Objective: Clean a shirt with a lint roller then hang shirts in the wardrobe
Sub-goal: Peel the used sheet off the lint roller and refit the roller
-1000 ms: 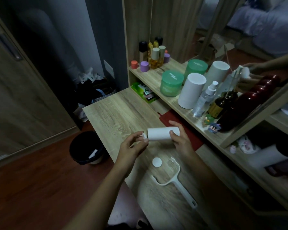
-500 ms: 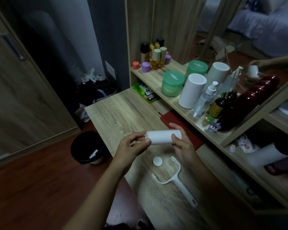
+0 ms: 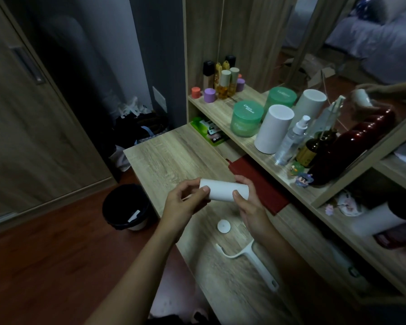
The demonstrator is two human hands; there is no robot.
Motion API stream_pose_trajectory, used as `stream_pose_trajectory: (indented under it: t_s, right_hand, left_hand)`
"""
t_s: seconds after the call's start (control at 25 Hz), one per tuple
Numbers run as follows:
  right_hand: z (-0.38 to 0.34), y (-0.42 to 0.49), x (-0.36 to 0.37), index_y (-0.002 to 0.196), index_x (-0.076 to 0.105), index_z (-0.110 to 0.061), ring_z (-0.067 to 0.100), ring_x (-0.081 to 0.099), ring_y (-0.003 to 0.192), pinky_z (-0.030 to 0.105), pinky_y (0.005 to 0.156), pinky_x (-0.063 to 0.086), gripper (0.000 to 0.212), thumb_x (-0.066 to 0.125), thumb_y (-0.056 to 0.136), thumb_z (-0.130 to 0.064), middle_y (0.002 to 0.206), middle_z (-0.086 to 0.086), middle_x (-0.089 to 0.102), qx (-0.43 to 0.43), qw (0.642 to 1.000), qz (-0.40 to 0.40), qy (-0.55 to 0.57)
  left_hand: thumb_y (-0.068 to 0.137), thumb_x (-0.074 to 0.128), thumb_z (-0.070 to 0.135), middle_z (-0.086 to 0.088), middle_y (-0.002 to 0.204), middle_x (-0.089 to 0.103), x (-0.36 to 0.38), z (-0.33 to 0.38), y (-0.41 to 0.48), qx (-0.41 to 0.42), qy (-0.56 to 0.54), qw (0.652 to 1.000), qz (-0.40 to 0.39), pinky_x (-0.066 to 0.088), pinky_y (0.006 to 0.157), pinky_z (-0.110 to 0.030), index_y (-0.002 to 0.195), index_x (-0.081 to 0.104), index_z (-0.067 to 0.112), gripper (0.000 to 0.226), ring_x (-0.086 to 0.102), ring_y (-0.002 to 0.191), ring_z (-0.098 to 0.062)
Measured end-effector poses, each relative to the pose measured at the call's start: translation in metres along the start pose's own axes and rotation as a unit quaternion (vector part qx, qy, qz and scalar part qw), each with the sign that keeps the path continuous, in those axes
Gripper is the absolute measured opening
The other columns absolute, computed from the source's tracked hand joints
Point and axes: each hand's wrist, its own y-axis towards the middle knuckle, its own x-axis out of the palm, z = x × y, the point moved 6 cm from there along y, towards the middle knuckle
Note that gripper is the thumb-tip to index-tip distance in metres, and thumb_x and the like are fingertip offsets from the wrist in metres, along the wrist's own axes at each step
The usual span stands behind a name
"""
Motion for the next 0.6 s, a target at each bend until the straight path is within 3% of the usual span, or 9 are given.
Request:
stream_pose_trajectory:
  t_s: [0.12, 0.2, 0.24, 0.28, 0.32, 0.4, 0.44, 0.48, 0.6]
  right_hand:
    - [0.003, 0.006, -0.003, 0.131, 0.036, -0.031, 0.01, 0.049, 0.116, 0.022, 0.091, 0.039, 0.082, 0.069, 0.061, -0.059, 0.126, -0.001, 0.05, -0.003, 0.998, -0.004, 0.056]
    - [0.02, 0.012, -0.018, 0.136, 0.034, -0.029, 0.016, 0.047, 0.122, 0.023, 0.091, 0.038, 0.065, 0.057, 0.078, -0.048, 0.132, 0.003, 0.049, 0.023, 0.997, 0.061, -0.028]
    - [0.029, 0.014, -0.025, 0.136, 0.037, -0.025, 0.019, 0.047, 0.124, 0.024, 0.092, 0.038, 0.055, 0.052, 0.085, -0.035, 0.132, 0.005, 0.049, 0.03, 0.986, 0.071, -0.15]
    - [0.043, 0.016, -0.03, 0.136, 0.04, -0.02, 0.023, 0.046, 0.125, 0.026, 0.095, 0.038, 0.049, 0.05, 0.088, -0.025, 0.133, 0.007, 0.049, 0.032, 0.949, 0.041, -0.31]
    - [0.059, 0.018, -0.027, 0.135, 0.043, -0.017, 0.025, 0.046, 0.126, 0.03, 0.1, 0.037, 0.047, 0.051, 0.089, -0.02, 0.134, 0.009, 0.049, 0.024, 0.891, -0.019, -0.453]
    - [0.093, 0.016, -0.017, 0.135, 0.044, -0.018, 0.029, 0.044, 0.125, 0.035, 0.103, 0.036, 0.048, 0.054, 0.088, -0.026, 0.136, 0.011, 0.047, 0.026, 0.775, -0.15, -0.614]
    - [0.104, 0.015, -0.013, 0.136, 0.044, -0.02, 0.029, 0.044, 0.124, 0.035, 0.102, 0.036, 0.05, 0.055, 0.088, -0.029, 0.136, 0.01, 0.047, 0.035, 0.738, -0.183, -0.648]
    - [0.111, 0.014, -0.009, 0.136, 0.044, -0.021, 0.029, 0.044, 0.123, 0.034, 0.099, 0.037, 0.049, 0.055, 0.088, -0.028, 0.136, 0.01, 0.047, 0.038, 0.721, -0.19, -0.665]
    - [0.118, 0.016, -0.005, 0.13, 0.052, -0.018, 0.029, 0.051, 0.116, 0.03, 0.09, 0.041, 0.04, 0.048, 0.09, -0.015, 0.126, 0.013, 0.054, 0.008, 0.714, -0.158, -0.682]
  left_hand:
    - [0.083, 0.067, 0.014, -0.019, 0.1, 0.065, -0.009, 0.001, -0.003, 0.019, 0.016, 0.998, 0.062, 0.056, 0.072, -0.026, 0.107, 0.066, 0.007, 0.025, 0.069, 0.076, -0.02]
    - [0.085, 0.066, 0.015, -0.017, 0.101, 0.066, -0.018, 0.003, -0.005, 0.02, 0.004, 0.995, 0.098, 0.056, 0.07, -0.023, 0.107, 0.066, 0.006, 0.024, 0.07, 0.079, -0.023]
    - [0.085, 0.065, 0.015, -0.016, 0.1, 0.067, -0.022, 0.004, -0.005, 0.018, -0.008, 0.994, 0.108, 0.056, 0.069, -0.023, 0.107, 0.066, 0.006, 0.024, 0.07, 0.08, -0.024]
    - [0.085, 0.065, 0.015, -0.015, 0.099, 0.067, -0.025, 0.005, -0.006, 0.016, -0.018, 0.993, 0.114, 0.056, 0.068, -0.022, 0.107, 0.065, 0.005, 0.024, 0.069, 0.079, -0.024]
    - [0.086, 0.064, 0.016, -0.015, 0.097, 0.067, -0.028, 0.006, -0.006, 0.014, -0.025, 0.992, 0.119, 0.056, 0.068, -0.022, 0.107, 0.065, 0.005, 0.024, 0.069, 0.077, -0.023]
    - [0.087, 0.063, 0.015, -0.013, 0.093, 0.067, -0.032, 0.007, -0.007, 0.01, -0.045, 0.99, 0.132, 0.057, 0.067, -0.023, 0.106, 0.065, 0.002, 0.023, 0.069, 0.072, -0.02]
    - [0.087, 0.062, 0.014, -0.011, 0.092, 0.067, -0.033, 0.007, -0.008, 0.008, -0.055, 0.989, 0.138, 0.057, 0.066, -0.022, 0.106, 0.065, 0.001, 0.023, 0.068, 0.07, -0.018]
    - [0.088, 0.061, 0.014, -0.011, 0.092, 0.067, -0.034, 0.006, -0.009, 0.005, -0.062, 0.988, 0.142, 0.057, 0.065, -0.021, 0.106, 0.065, 0.0, 0.023, 0.068, 0.068, -0.018]
    - [0.089, 0.06, 0.014, -0.013, 0.101, 0.066, -0.032, 0.003, -0.013, -0.004, -0.073, 0.987, 0.143, 0.056, 0.064, -0.02, 0.103, 0.066, 0.001, 0.02, 0.069, 0.068, -0.018]
